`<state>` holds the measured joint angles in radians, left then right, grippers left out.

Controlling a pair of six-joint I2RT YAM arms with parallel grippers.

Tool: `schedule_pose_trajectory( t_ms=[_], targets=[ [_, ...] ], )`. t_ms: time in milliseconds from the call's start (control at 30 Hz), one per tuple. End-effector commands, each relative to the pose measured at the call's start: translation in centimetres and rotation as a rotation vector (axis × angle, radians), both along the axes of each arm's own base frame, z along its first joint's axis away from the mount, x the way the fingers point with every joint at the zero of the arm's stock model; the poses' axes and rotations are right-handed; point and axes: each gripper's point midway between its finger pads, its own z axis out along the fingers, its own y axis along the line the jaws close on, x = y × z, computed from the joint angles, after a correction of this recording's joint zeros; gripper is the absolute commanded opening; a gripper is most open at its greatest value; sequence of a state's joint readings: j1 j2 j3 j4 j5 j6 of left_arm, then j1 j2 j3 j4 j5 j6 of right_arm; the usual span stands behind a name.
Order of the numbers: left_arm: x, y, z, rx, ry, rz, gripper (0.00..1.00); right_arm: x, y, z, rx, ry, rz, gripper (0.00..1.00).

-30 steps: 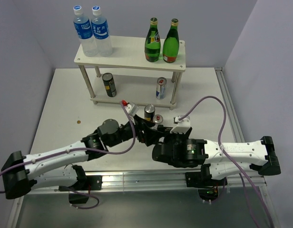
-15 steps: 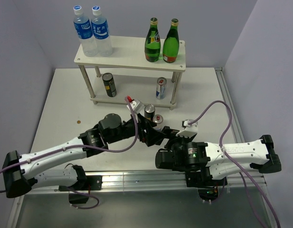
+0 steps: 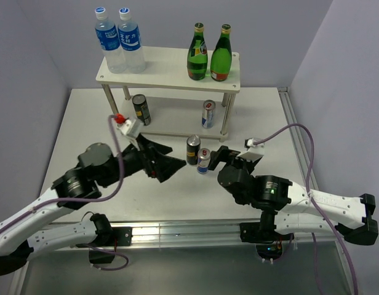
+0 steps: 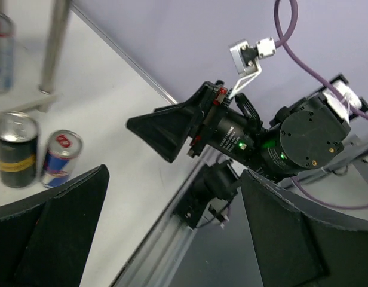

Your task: Place and organize the beverage onto the shelf

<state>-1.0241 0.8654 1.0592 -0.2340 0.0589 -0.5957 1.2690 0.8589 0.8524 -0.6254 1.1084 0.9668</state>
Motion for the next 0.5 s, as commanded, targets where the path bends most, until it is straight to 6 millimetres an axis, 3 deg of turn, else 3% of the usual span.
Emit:
schedule_pose_trajectory(
  t_ms=[0, 33, 100, 133, 167, 267, 400, 467],
  targets=[
    [1.5, 3.3, -1.0, 0.031, -0.025, 0.162, 0.99, 0.8, 0.4, 0.9, -0.001, -0.015, 0.014, 1.0],
    [2.1, 4.0, -1.7, 0.052, -0.029, 0.212, 0.99, 0.8, 0.4, 0.7, -0.016, -0.007, 0.015, 1.0],
    [4.3, 4.8, -5.4, 0.138, -0.024, 0.333, 0.99, 0.8, 0.5, 0.7, -0.007, 0.002, 0.015, 1.0],
    [5.2, 4.2, -6.7, 0.156, -0.021, 0.36, 0.99, 0.7, 0.6, 0.6, -0.003, 0.008, 0.023, 1.0],
    [6.0, 4.2, -9.9, 0.213, -0.005, 0.397, 0.99, 0.7, 0.6, 0.5, -0.004, 0.012, 0.022, 1.0],
    [7.6, 3.1, -17.0, 0.284, 0.034, 0.443, 0.99, 0.6, 0.2, 0.4, -0.004, 0.014, 0.008, 1.0],
    [8.9, 2.2, -22.3, 0.264, 0.041, 0.488, 0.99, 0.5, -0.8, 0.4, -0.013, 0.01, -0.012, 1.0],
    [9.1, 2.0, -23.5, 0.264, 0.032, 0.492, 0.99, 0.4, -1.2, 0.5, -0.019, 0.004, -0.019, 1.0]
  ],
)
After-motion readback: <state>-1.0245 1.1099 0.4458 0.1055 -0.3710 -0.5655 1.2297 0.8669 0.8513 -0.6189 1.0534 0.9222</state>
